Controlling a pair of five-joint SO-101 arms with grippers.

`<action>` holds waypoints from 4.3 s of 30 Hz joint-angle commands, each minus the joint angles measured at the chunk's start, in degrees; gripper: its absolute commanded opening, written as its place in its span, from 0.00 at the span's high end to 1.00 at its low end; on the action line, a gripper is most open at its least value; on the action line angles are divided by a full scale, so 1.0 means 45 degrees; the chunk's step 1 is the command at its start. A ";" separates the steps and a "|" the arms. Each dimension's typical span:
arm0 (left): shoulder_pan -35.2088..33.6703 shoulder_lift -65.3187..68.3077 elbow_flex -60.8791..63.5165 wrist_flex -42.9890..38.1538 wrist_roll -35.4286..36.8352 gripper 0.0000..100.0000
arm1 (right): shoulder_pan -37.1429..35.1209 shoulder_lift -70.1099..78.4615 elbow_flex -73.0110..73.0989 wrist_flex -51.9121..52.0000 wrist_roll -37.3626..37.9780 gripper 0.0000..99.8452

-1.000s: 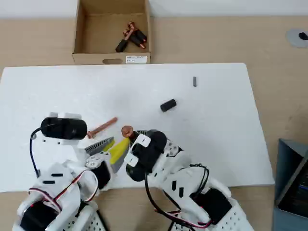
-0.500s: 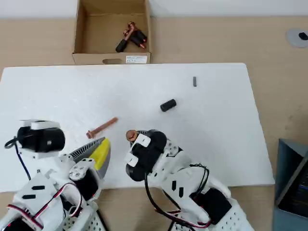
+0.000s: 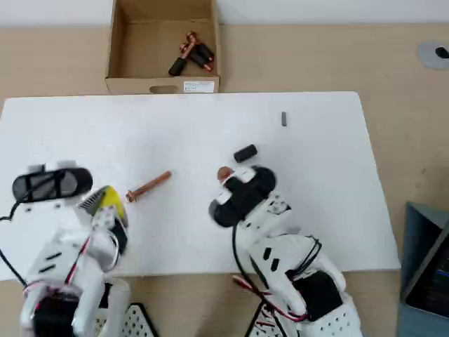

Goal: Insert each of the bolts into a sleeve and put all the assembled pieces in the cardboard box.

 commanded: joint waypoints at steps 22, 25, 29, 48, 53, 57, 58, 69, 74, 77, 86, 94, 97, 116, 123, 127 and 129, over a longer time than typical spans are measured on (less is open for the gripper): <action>-0.1856 -0.0068 0.5333 -0.1153 -0.0703 1.00 | 0.0811 1.2493 -1.2278 -0.1485 -0.0762 0.99; -0.1856 -0.0068 0.5294 -0.1153 -0.0703 1.00 | 0.0811 1.4525 -1.3509 -0.2208 -0.0762 0.99; -0.2110 -0.0068 0.5294 -0.1192 -0.0606 1.00 | 0.0811 1.7026 -1.4935 -0.3282 -0.0723 0.99; -0.3380 -0.0068 0.5900 -0.3302 0.0000 1.00 | 0.1299 2.8689 -2.2672 -0.7912 0.3321 0.99; -0.3380 -0.0068 0.5900 -0.3302 0.0000 1.00 | 0.1416 3.1873 -2.6110 -0.7814 0.4278 0.99; -0.3360 -0.0068 0.5900 -0.3302 -0.0020 1.00 | 0.1358 3.3788 -2.8415 -0.7131 0.5392 0.99; -0.3360 -0.0068 0.5900 -0.3302 -0.0020 1.00 | 0.1358 3.4139 -2.8982 -0.6818 0.5587 0.99; -0.3341 -0.0068 0.5880 -0.3302 -0.0059 1.00 | 0.1416 3.7050 -3.3748 -0.3321 0.5861 0.88; -0.3341 -0.0068 0.5880 -0.3302 -0.0059 1.00 | 0.1416 3.7656 -3.4999 -0.2618 0.5861 0.87; -0.3341 -0.0068 0.5880 -0.3302 -0.0059 1.00 | 0.1416 3.7695 -3.5546 -0.2110 0.5802 0.88; -0.3341 -0.0068 0.5880 -0.3302 0.0000 1.00 | 0.1416 3.7675 -3.8593 0.0996 0.5783 0.97; -0.3341 -0.0068 0.5861 -0.3243 -0.0020 1.00 | 0.1709 3.6288 -3.9297 0.4298 0.5783 0.99; -0.3360 -0.0068 0.5861 -0.3243 -0.0020 1.00 | 0.1846 3.5741 -3.9316 0.5314 0.5783 0.99; -0.3419 -0.0068 0.5861 -0.3223 0.0000 1.00 | 0.2217 3.1267 -3.8554 1.0491 0.6877 0.99; -0.3419 -0.0068 0.5861 -0.3223 0.0000 1.00 | 0.2628 2.8376 -3.3983 1.0491 0.7521 0.99; -0.3419 -0.0049 0.5861 -0.3223 0.0000 1.00 | 0.2628 2.6364 -3.0642 1.0491 0.8049 0.99; -0.3419 -0.0049 0.5861 -0.3223 0.0000 1.00 | 0.2628 2.5465 -2.9060 1.0491 0.8557 0.99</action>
